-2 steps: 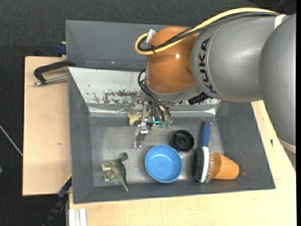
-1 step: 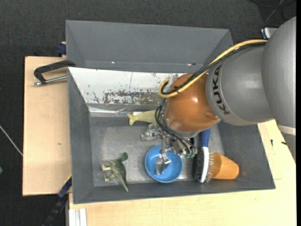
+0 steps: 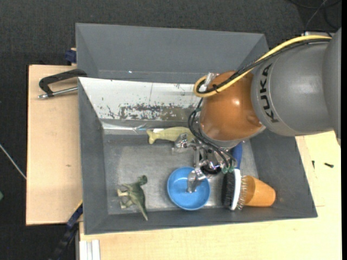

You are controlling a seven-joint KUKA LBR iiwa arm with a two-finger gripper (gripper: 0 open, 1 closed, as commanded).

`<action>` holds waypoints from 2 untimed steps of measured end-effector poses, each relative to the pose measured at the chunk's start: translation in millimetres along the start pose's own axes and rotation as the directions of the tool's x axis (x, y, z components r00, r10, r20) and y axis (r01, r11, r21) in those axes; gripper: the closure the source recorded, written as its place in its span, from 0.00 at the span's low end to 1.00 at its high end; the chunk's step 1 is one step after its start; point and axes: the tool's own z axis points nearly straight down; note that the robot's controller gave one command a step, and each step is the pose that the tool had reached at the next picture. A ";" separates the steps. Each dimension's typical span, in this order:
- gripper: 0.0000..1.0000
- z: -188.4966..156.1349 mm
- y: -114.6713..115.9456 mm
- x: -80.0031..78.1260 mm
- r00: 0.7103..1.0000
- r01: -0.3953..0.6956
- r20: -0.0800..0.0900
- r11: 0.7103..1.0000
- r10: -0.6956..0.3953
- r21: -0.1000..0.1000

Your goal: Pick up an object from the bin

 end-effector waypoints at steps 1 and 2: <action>0.00 -4.6 -13.1 -4.0 0.978 0.208 -0.002 0.978 -0.208 -0.001; 0.00 30.2 -13.0 -0.5 0.964 0.266 -0.002 0.964 -0.266 -0.003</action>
Offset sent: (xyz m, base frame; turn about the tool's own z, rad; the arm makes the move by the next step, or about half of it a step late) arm 0.0058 -0.0119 0.0035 -0.2110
